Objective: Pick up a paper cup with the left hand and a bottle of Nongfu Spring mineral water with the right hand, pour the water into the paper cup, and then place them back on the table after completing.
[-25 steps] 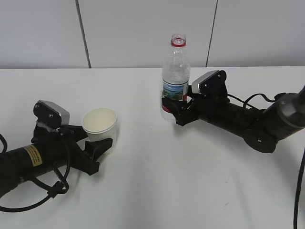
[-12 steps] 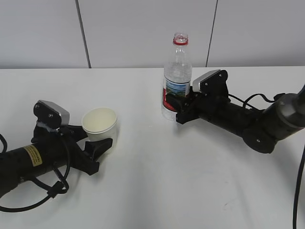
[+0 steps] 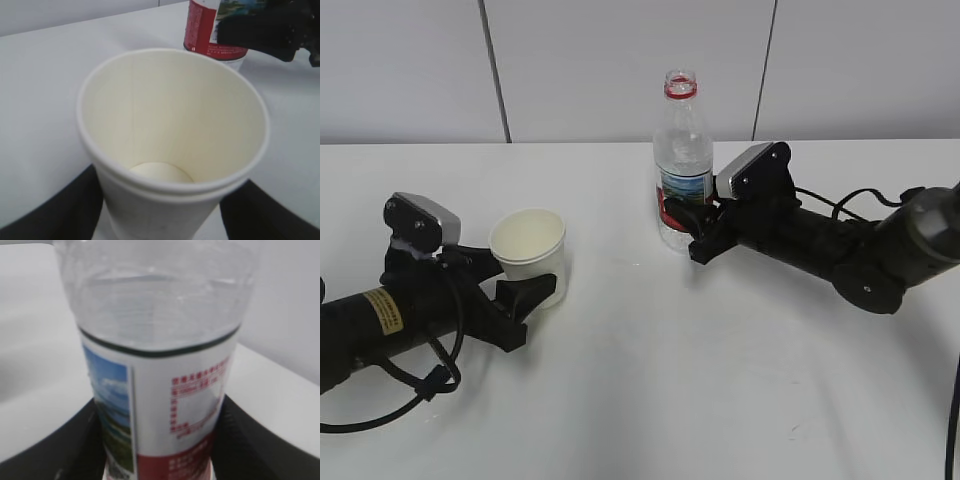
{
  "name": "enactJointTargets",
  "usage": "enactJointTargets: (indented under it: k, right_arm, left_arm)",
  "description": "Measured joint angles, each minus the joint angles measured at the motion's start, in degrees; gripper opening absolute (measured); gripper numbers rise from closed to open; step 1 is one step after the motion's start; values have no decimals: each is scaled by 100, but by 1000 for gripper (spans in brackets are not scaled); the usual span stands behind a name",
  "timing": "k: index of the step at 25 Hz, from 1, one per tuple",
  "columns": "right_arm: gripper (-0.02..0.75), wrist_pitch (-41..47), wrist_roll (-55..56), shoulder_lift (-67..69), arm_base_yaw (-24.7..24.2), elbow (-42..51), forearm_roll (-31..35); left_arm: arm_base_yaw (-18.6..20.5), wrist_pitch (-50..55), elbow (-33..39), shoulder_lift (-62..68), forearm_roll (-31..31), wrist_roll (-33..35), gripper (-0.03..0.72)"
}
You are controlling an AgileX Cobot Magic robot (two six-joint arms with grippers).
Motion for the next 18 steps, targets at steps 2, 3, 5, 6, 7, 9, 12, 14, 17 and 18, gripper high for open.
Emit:
enactJointTargets:
  k: [2, 3, 5, 6, 7, 9, 12, 14, 17, 18]
  right_arm:
    - [407, 8, -178, -151, 0, 0, -52]
    - [407, 14, -296, -240, 0, 0, -89]
    - [407, 190, -450, -407, 0, -83, -302]
    - [407, 324, -482, -479, 9, -160, -412]
    - [407, 503, -509, -524, 33, -250, -548]
    - [407, 792, -523, -564, 106, -407, -765]
    - [407, 1171, -607, -564, 272, -614, -1151]
    - [407, 1353, -810, -564, 377, -750, -1339]
    - [406, 1489, -1190, -564, 451, -905, -1429]
    - [406, 1512, -1287, -564, 474, -952, -1444]
  left_arm:
    - [0, 2, 0, -23, 23, -136, 445]
    - [0, 25, 0, -23, 57, -197, 445]
    - [0, 45, 0, -23, 162, -359, 445]
    - [0, 45, 0, -23, 243, -473, 445]
    - [0, 51, 0, -23, 345, -585, 445]
    - [0, 119, 0, -23, 559, -730, 445]
    - [0, 203, 0, -23, 783, -915, 445]
    - [0, 208, 0, -36, 797, -956, 445]
    - [0, 240, 0, -164, 797, -981, 445]
    - [0, 252, 0, -220, 797, -981, 445]
